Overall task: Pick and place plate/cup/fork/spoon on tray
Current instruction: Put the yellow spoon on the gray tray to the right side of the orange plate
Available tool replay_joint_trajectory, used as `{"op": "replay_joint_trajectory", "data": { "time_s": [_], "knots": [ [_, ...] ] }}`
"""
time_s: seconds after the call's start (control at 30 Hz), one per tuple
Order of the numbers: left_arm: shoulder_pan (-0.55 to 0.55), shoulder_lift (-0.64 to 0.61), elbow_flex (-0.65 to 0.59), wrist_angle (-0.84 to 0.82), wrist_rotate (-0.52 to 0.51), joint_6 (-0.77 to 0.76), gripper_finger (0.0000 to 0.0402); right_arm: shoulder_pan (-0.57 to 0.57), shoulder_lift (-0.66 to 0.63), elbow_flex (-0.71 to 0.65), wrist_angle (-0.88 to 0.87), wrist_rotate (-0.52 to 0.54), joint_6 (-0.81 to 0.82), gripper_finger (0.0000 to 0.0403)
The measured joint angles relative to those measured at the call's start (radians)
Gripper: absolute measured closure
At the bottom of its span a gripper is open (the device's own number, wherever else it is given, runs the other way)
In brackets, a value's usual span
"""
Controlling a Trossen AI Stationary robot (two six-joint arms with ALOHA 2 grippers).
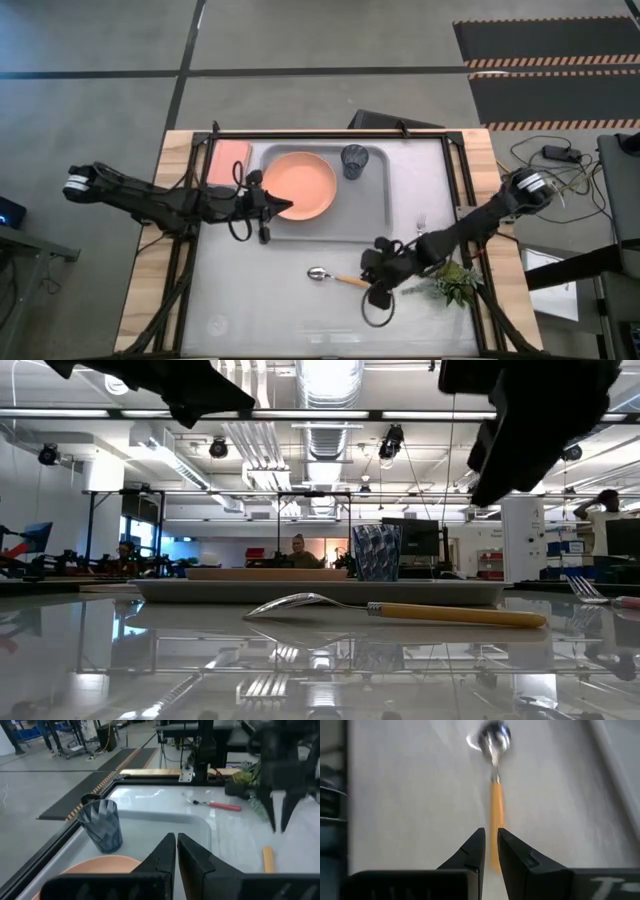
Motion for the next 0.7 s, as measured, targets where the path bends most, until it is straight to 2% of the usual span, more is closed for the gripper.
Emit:
{"op": "replay_joint_trajectory", "data": {
  "time_s": [0.33,0.6,0.7],
  "knots": [
    [0.000,0.013,0.000,0.000,0.000,0.008,0.0400,-0.002,0.205,0.136,-0.006,0.028,-0.093,0.0365],
    [0.001,0.011,0.000,0.006,0.000,0.008,0.0400,-0.002,0.258,0.184,0.012,0.063,-0.120,0.0364],
    [0.001,0.010,0.000,0.010,0.000,0.008,0.0400,-0.002,0.259,0.177,0.028,0.068,-0.111,0.0349]
  ]
}}
